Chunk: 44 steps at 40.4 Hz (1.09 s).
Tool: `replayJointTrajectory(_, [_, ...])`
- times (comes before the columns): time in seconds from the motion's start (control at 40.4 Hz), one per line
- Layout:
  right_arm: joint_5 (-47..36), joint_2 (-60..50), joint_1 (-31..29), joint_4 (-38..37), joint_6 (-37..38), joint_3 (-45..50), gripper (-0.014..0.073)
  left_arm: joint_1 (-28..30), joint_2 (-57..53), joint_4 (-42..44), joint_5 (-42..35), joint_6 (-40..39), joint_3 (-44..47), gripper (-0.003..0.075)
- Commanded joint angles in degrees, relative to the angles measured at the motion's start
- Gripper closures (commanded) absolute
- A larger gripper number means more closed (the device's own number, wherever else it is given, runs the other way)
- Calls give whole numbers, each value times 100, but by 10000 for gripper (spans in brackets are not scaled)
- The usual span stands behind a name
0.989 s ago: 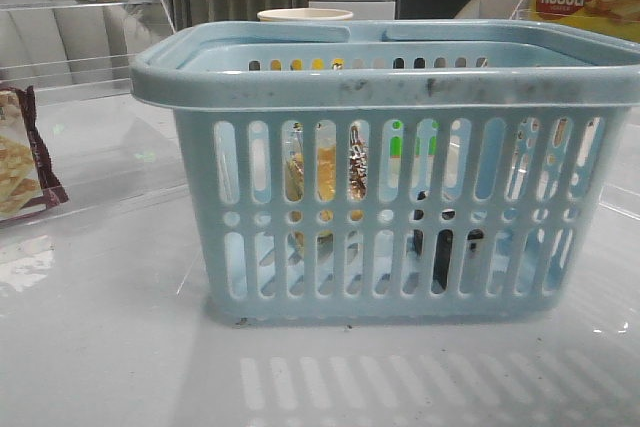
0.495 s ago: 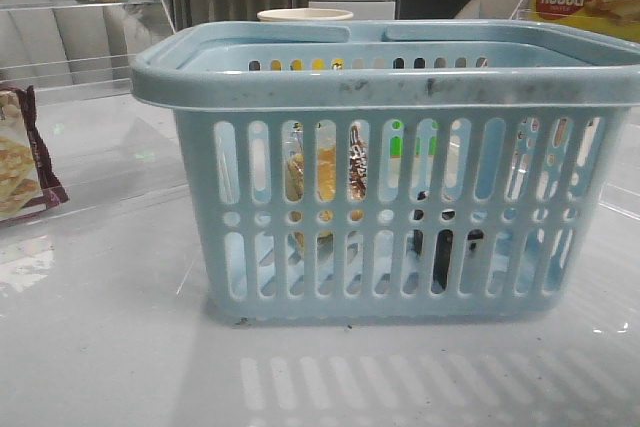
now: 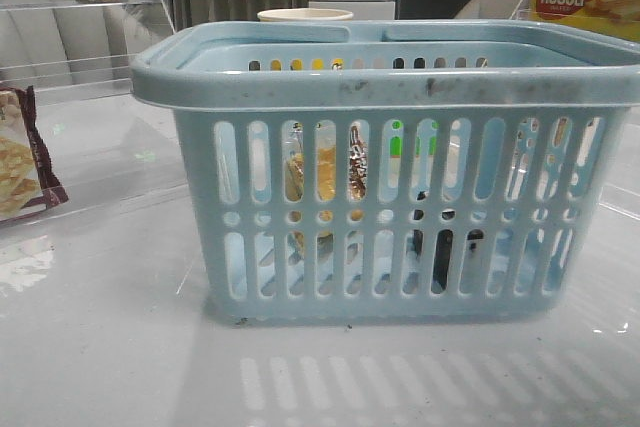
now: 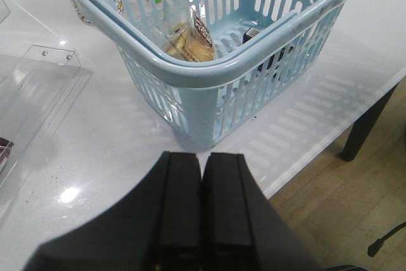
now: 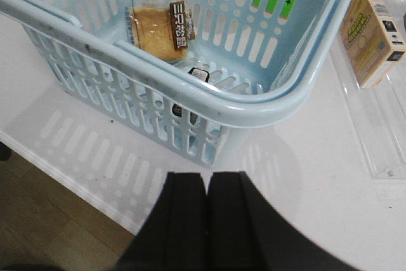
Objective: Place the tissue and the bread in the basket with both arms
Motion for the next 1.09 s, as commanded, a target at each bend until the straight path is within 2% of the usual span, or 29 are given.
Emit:
replayJointTrajectory(0.0, [-403,17,-5,-62,-35,-150,538,-33,12,-40,-451,-54,-157,629])
replayJointTrajectory(0.247, [-403,17,-5,-62,-35,-150,538,-33,-9,-40,-469,-54,-144,629])
replayJointTrajectory(0.346, [-403,17,-5,-62,-35,-150,538,222,-205,-107,-445,-54,-109,629])
replayJointTrajectory(0.445, [-403,17,-5,-62,-35,-150,538,776,-541,-80,-528,-54,28,629])
replayJointTrajectory(0.668, [-403,17,-5,-62,-35,-150,538,2303,-1828,-26,-2180,-54,1346,629])
replayJointTrajectory(0.841, [-403,17,-5,-62,-35,-150,538,3346,-2814,-125,-2950,-54,2640,629])
replayJointTrajectory(0.94, [-403,17,-5,-62,-35,-150,538,3628,-3145,-150,-3445,-54,3236,629])
replayJointTrajectory(1.063, [-403,17,-5,-62,-35,-150,538,3693,-3288,-150,-4274,-54,3876,629])
